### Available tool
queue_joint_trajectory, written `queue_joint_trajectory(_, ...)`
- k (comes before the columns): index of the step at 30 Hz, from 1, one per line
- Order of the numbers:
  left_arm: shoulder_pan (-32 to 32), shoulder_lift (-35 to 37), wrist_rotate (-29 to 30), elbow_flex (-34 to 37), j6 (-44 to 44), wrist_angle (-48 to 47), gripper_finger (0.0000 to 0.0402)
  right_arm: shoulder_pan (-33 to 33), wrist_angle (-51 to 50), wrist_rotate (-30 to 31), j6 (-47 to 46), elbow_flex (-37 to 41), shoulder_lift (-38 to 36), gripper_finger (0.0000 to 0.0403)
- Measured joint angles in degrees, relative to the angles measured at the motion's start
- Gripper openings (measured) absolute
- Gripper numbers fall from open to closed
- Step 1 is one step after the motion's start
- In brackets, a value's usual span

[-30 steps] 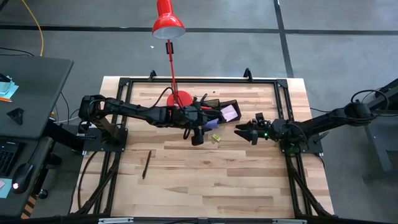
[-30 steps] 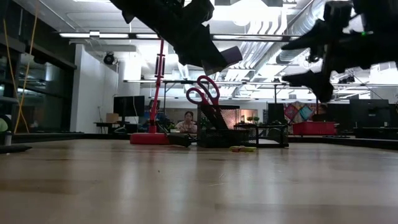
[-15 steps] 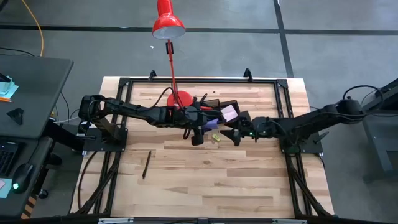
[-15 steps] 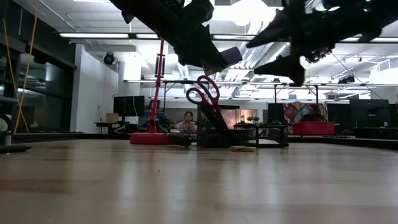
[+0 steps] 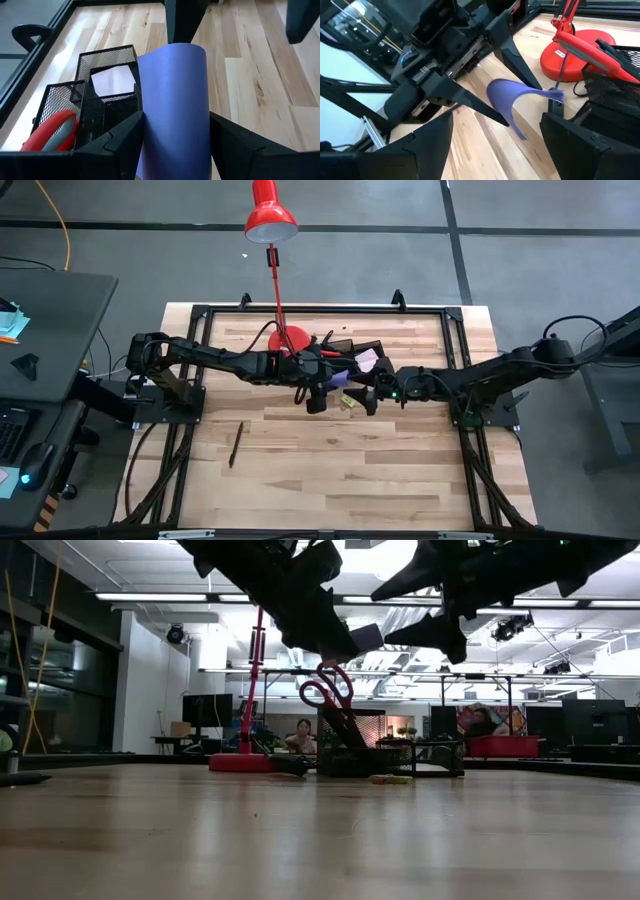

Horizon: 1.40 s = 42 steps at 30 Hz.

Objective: Pick and place office supplies into organizer
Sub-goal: Put the blue sticky notes into the black desk organizer

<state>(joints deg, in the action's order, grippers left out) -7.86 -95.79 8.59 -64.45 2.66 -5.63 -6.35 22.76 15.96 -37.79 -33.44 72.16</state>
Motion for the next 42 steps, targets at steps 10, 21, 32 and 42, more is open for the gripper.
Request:
queue_joint_trajectory(10, 0.0, 0.0, 0.03, 0.02, 0.05, 0.5, 0.0195, 2.39, 3.95, -2.96, -0.96, 0.03, 3.86, 0.0288)
queue_joint_trajectory(21, 0.0, 0.0, 0.03, 0.02, 0.21, 0.61, 0.0195, 4.2, 8.76, -7.38, -0.16, 0.05, 5.34, 0.0265)
queue_joint_trajectory(32, 0.02, 0.0, -0.43, 0.02, 0.33, 1.18, 0.0195, 4.24, 8.32, -8.84, 1.03, 0.05, 5.34, 0.0067)
queue_joint_trajectory(42, 0.09, 0.12, 2.85, 0.04, 0.13, -0.27, 0.0195, 4.5, 3.64, -8.44, 3.27, 0.03, 5.21, 0.0002)
